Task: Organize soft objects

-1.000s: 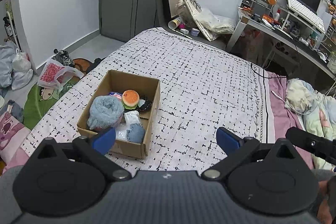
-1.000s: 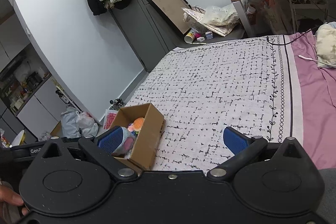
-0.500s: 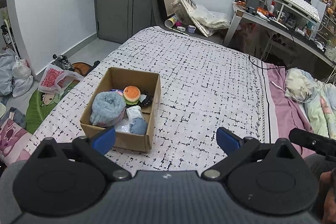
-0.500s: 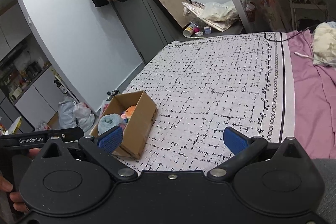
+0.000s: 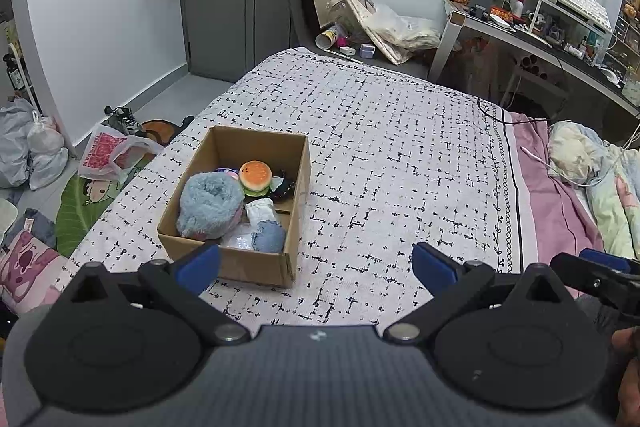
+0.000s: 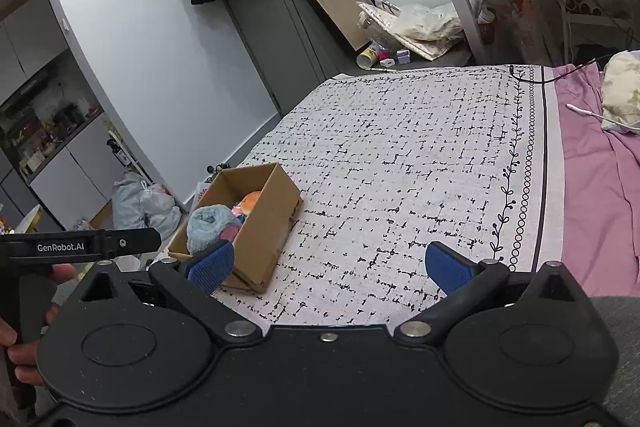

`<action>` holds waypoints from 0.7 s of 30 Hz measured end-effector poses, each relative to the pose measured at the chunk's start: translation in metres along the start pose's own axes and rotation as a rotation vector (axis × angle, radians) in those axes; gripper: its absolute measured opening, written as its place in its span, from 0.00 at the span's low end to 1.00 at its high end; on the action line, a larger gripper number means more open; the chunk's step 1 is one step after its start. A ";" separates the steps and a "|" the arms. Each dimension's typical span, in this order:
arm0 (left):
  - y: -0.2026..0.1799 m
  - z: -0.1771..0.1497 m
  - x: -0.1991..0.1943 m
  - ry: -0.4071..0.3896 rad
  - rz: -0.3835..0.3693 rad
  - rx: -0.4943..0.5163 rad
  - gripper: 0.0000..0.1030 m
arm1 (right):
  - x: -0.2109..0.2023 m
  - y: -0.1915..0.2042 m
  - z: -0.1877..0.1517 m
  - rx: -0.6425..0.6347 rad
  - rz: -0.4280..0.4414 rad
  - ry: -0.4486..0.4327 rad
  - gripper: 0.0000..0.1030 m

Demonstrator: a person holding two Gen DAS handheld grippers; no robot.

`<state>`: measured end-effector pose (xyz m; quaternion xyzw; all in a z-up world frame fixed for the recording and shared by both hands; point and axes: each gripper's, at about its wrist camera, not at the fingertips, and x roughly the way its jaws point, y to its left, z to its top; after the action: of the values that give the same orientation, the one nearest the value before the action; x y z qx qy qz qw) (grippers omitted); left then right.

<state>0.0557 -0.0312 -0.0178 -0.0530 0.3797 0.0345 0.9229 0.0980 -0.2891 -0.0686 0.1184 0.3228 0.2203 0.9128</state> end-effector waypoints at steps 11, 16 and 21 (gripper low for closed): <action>0.002 -0.003 0.007 0.019 0.017 0.015 0.98 | 0.005 0.002 -0.001 -0.008 0.000 0.029 1.00; 0.003 -0.005 0.010 0.027 0.021 0.014 0.98 | 0.007 0.002 -0.002 -0.014 -0.002 0.041 1.00; 0.006 -0.006 0.012 0.036 0.024 0.011 0.98 | 0.008 0.002 -0.002 -0.011 -0.002 0.046 1.00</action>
<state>0.0596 -0.0261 -0.0314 -0.0438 0.3971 0.0424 0.9157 0.1017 -0.2838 -0.0738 0.1079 0.3428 0.2239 0.9059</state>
